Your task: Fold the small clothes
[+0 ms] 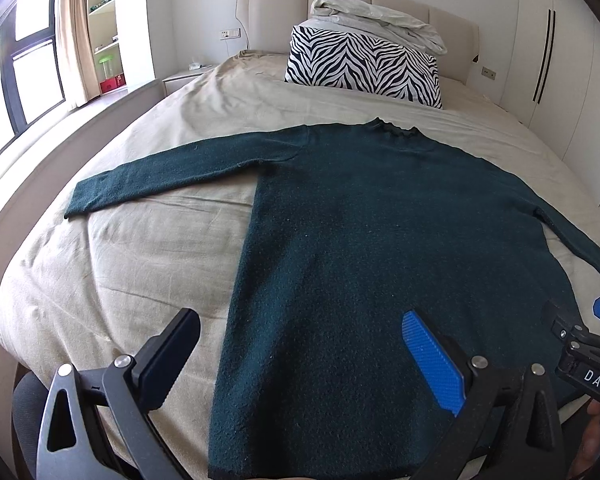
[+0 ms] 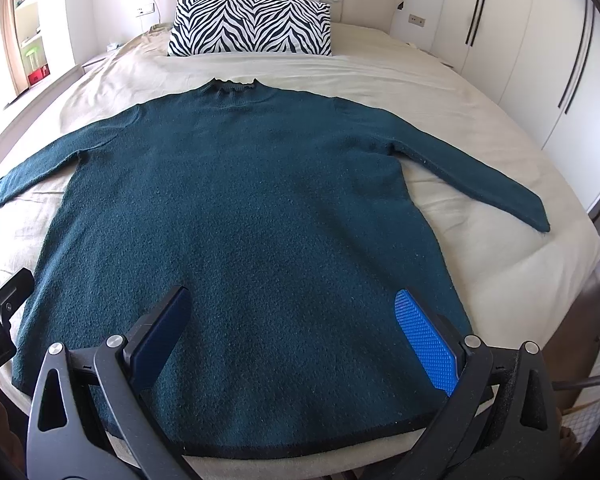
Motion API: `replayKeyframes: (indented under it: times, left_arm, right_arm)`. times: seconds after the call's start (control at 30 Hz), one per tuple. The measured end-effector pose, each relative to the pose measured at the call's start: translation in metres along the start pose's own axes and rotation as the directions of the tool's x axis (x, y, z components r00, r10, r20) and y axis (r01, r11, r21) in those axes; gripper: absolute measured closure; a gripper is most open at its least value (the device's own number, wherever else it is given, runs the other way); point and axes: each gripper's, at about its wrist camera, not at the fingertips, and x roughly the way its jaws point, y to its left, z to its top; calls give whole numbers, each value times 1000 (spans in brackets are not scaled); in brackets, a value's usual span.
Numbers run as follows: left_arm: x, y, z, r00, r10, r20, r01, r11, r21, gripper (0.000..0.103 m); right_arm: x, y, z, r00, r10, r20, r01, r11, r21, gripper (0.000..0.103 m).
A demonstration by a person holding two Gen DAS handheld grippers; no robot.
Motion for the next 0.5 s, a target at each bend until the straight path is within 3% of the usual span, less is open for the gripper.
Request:
replayKeyframes:
  times: [0.5]
  left_arm:
    - [3,1,-2,1000,-3,-6,3,1000,-3,0]
  right_arm:
    - [5,2,-2,1000,-5,-6,5,1000,8,0]
